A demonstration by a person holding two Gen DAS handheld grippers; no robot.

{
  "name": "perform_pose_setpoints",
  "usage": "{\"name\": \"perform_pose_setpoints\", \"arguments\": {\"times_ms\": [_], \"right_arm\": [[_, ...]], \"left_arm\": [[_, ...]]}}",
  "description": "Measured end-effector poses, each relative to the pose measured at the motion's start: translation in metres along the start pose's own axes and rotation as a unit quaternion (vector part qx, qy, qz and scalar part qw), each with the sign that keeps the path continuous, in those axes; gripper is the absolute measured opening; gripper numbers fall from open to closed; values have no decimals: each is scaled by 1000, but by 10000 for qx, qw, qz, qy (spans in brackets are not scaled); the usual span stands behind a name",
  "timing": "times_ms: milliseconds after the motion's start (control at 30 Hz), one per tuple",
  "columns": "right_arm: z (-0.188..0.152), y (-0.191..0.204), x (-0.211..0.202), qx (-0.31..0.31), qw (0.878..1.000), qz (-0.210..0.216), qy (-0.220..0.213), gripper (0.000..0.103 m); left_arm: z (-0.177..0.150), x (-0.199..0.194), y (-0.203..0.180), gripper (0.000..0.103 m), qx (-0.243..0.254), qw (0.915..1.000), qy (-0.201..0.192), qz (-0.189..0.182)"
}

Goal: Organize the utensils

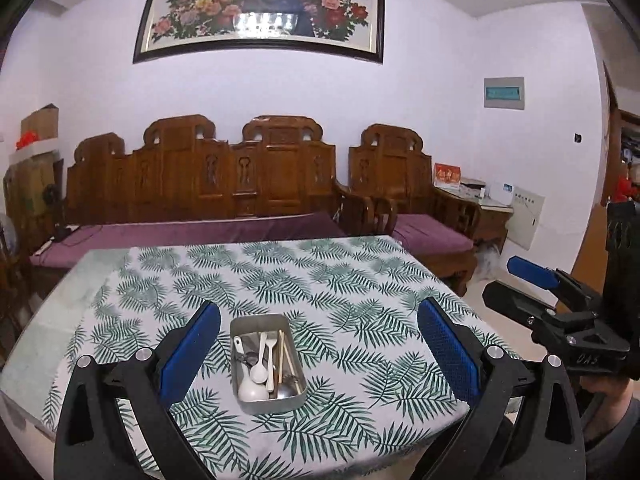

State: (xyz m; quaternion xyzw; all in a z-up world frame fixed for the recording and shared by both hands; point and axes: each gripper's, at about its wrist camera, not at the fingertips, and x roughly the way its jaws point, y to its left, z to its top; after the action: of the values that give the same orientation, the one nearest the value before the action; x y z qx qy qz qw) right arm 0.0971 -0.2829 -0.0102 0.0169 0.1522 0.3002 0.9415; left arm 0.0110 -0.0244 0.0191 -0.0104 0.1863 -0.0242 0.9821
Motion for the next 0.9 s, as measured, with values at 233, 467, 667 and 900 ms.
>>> {"name": "perform_pose_setpoints", "arguments": {"times_ms": [233,467,667,900], "right_arm": [[-1,-2,-1,6,10000,-40,22,100],[-2,-4,1,33,10000,-46,37,100],[-2,-5,1,38,10000,-49,36,100],[-2,-4,0,48,10000,-37,35,100]], "left_arm": [[0,-3,2,95,-46,10000,-19,-9],[-3,-1,3,95,-52,10000,-34,-2],[-5,-1,2,95,-31,10000,-32,18],[-5,0,1,95,-21,10000,-24,14]]}}
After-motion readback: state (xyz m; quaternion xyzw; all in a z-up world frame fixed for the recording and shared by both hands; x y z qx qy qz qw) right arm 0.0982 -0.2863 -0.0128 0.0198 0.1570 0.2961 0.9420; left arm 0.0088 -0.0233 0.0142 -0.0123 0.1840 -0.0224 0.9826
